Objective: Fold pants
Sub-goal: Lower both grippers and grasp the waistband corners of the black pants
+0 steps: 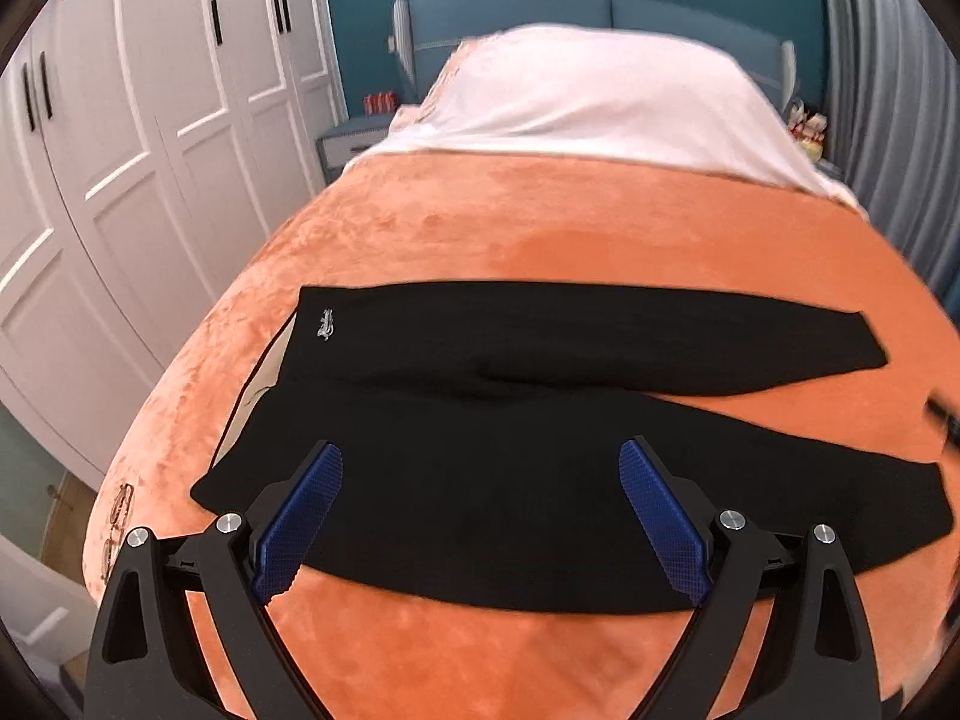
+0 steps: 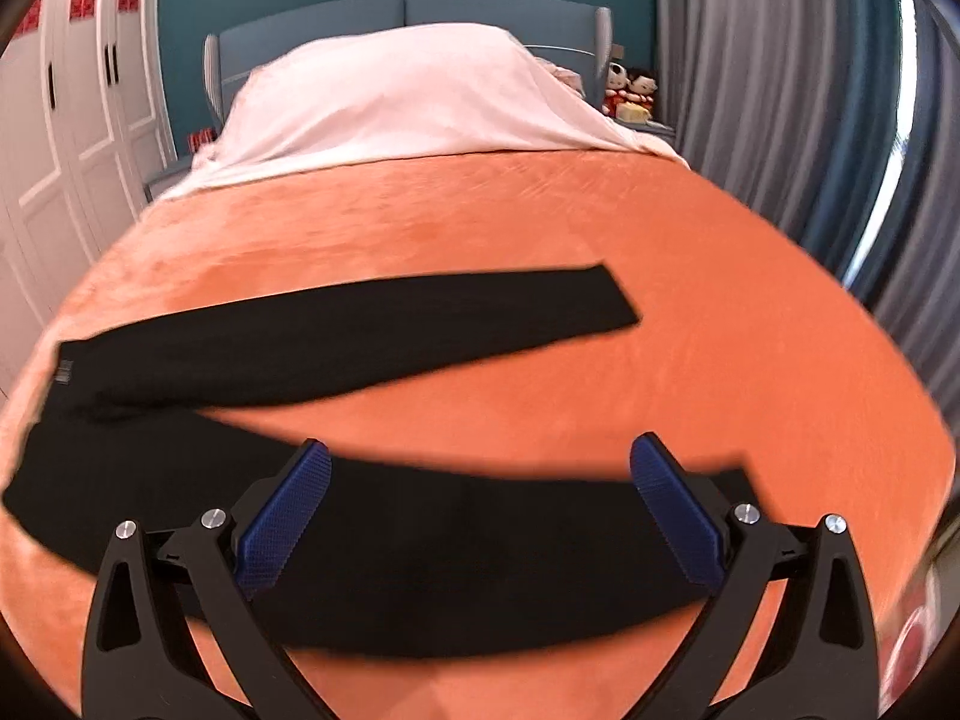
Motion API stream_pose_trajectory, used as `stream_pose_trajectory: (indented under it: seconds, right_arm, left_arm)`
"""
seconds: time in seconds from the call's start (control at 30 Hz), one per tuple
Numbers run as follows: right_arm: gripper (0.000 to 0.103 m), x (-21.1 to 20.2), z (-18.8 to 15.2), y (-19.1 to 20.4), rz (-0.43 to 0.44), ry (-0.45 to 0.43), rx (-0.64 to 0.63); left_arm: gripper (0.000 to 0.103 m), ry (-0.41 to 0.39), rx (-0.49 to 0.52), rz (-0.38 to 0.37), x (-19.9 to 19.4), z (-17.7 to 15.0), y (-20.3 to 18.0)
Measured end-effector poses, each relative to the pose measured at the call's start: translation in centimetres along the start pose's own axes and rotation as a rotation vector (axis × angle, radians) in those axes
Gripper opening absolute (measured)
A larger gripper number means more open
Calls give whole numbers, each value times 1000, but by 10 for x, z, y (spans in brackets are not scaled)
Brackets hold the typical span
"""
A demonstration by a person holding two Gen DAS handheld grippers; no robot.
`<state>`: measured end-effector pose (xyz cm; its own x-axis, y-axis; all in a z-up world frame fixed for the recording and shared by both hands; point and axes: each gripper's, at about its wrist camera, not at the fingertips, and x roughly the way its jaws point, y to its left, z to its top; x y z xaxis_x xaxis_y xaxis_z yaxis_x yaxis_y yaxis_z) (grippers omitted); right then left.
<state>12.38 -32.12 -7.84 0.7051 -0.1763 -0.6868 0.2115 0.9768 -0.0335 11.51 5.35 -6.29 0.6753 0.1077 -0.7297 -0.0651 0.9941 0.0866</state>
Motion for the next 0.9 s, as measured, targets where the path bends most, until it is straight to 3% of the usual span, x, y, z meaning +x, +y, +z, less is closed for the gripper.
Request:
stream_pose_trajectory:
  seconds: [0.17,0.3,0.47,0.6,0.73,0.8,0.83,0.9]
  right_arm:
    - [98,114,65,-69,43,91,102]
    - [98,193,98,-115,13,104,226]
    - [98,264,117,-125,-39,146,180]
    - [98,307,123,-122,-74,197,143]
    - [97,337,123,-126,-40,250,173]
    - [89,345,121,-122,-45,262,153]
    - [75,348,119,-120,-35,270,144]
    - [68,347,117,-116,-41,251,140]
  left_arm:
    - [92,131,44,39,56,13,0]
    - [92,168,41,78,91,16,0]
    - [92,140,80,93,126,30,-1]
    - [92,169,12,67,162,56,25]
    - [92,199,-77,76,200,88,72]
    - [92,208,-113,91,220,105,100]
    - [92,217,-133,118,230,113,113]
    - [92,221,-195,142,252,132,146]
